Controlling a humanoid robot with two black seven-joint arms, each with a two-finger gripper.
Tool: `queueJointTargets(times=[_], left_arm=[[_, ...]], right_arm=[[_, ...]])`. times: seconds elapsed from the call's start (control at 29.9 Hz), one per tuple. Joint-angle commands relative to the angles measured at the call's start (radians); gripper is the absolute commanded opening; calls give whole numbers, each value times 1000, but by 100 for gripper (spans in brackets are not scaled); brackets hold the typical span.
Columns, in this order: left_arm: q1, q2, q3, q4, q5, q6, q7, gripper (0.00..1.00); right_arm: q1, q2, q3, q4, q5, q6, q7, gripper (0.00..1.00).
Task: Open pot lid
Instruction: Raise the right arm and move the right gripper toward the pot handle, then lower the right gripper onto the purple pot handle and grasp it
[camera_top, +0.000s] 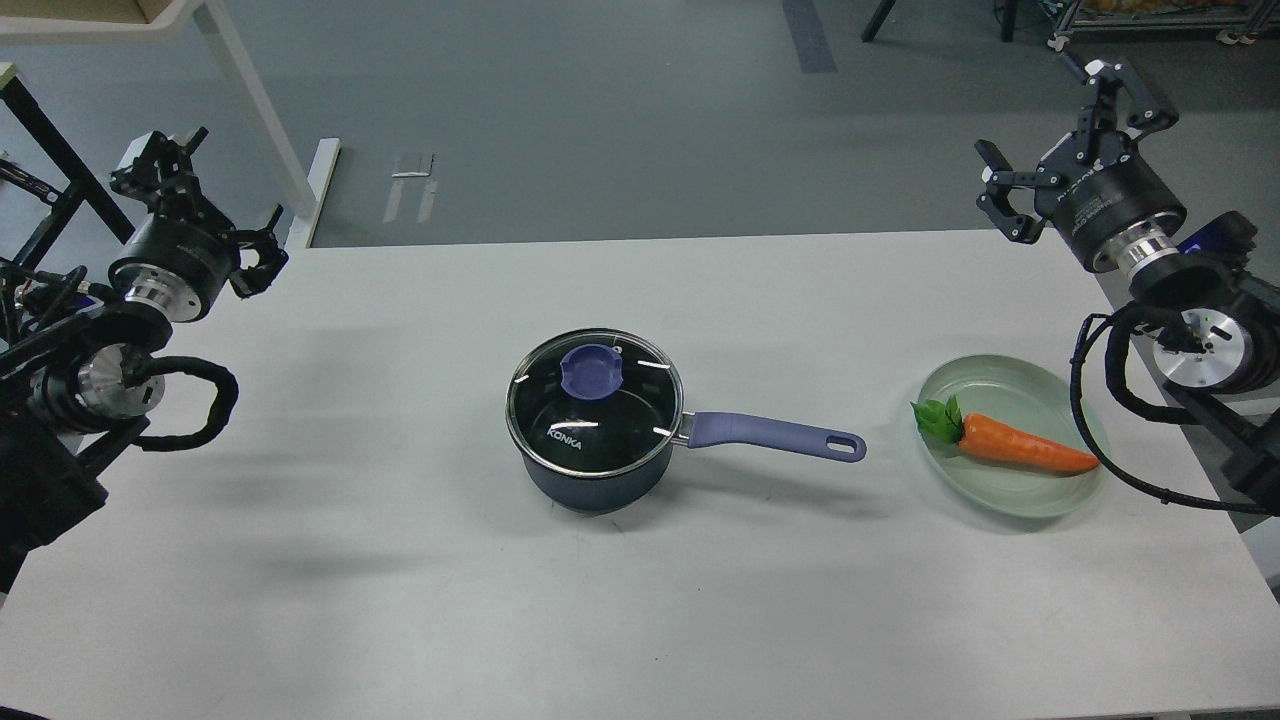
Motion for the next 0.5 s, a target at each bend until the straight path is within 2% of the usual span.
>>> queueJointTargets(times=[0.0, 0.13, 0.33, 0.47], left_arm=[[-12, 1, 8, 14, 43, -29, 26, 100], [-9, 1, 8, 14, 43, -32, 25, 100], [-11, -3, 8, 12, 44, -32, 29, 100], [-18, -5, 6, 12, 58, -32, 31, 100]], right_arm=[[360, -94, -364, 237, -563, -196, 2, 100], [457, -89, -481, 252, -581, -198, 5, 100], [473, -95, -508, 284, -580, -192, 8, 100], [500, -122, -563, 348, -697, -192, 8, 100]])
